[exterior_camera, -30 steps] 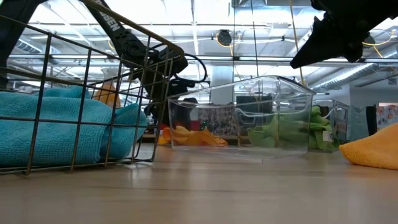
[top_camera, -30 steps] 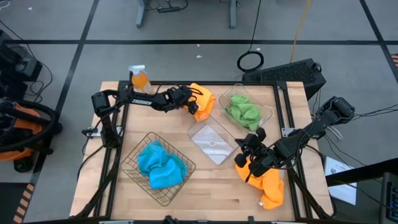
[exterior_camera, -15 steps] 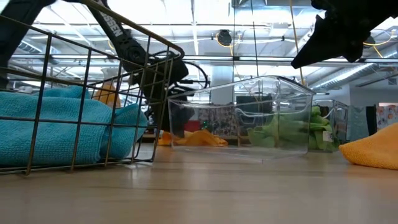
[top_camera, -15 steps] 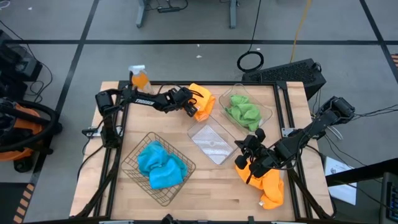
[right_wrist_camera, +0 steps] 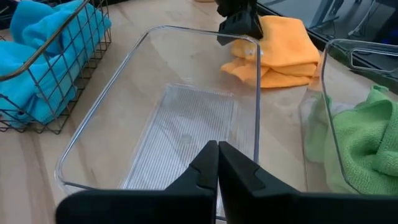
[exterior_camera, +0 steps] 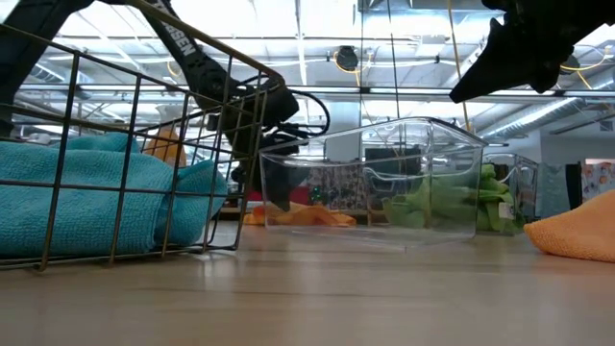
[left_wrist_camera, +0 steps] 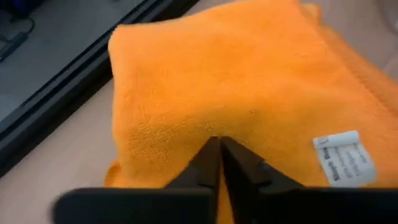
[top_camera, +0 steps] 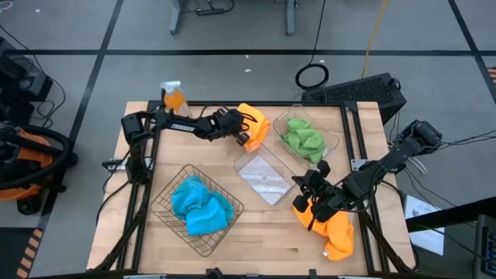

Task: Sort microfiber towel by color & place in baskets
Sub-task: Put the top orange microfiber towel into the bottom transparent bin

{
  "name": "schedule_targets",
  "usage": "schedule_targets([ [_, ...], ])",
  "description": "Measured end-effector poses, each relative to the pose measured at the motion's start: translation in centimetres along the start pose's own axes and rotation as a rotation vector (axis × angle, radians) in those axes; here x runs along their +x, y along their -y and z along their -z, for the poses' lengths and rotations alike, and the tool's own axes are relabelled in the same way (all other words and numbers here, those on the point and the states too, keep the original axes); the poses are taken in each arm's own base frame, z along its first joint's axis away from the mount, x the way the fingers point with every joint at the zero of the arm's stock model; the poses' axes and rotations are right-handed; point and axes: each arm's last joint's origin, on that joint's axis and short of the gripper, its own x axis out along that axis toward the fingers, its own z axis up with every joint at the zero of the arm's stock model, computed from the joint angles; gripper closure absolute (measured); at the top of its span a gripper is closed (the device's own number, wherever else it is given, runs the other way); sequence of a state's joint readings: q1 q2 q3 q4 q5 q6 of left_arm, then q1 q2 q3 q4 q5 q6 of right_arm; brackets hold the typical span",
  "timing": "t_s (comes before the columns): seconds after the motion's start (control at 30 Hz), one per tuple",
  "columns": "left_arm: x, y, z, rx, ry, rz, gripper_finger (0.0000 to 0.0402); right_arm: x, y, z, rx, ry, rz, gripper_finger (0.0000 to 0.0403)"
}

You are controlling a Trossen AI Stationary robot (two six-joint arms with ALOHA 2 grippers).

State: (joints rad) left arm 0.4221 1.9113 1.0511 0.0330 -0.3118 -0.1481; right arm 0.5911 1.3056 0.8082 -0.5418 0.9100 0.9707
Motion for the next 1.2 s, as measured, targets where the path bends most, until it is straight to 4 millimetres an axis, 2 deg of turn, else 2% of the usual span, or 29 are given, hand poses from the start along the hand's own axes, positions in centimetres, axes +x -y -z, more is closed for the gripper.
schedule_targets([
  [0.07,-0.3,0.2,-0.4,0.005,0.019,0.007,0.0394,0.0,0.0,0.0,0.0,0.0,0.0,0.0401],
  [0.23,-1.9,1.0,-2.0,0.05,0.106,0.04,0.0397,0.0,0.0,0.0,0.001,0.003,0.002,0.0401],
  [0.43,-5.8,2.3,-3.9,0.1,0.237,0.093,0.0399,0.0,-0.1,-0.4,0.019,0.081,0.03,0.0401],
  [0.6,-8.4,2.7,-4.5,0.116,0.276,0.072,0.0399,0.0,-0.6,-0.9,0.038,0.125,0.006,0.0401],
  [0.93,-8.2,1.1,-3.7,0.01,0.149,0.007,0.0368,0.0,-0.9,-1.0,0.06,0.118,-0.025,0.0401],
  [1.2,-7.5,-1.1,-3.8,-0.073,0.12,-0.042,0.0265,0.2,-0.9,-1.2,0.075,0.107,-0.035,0.0401],
])
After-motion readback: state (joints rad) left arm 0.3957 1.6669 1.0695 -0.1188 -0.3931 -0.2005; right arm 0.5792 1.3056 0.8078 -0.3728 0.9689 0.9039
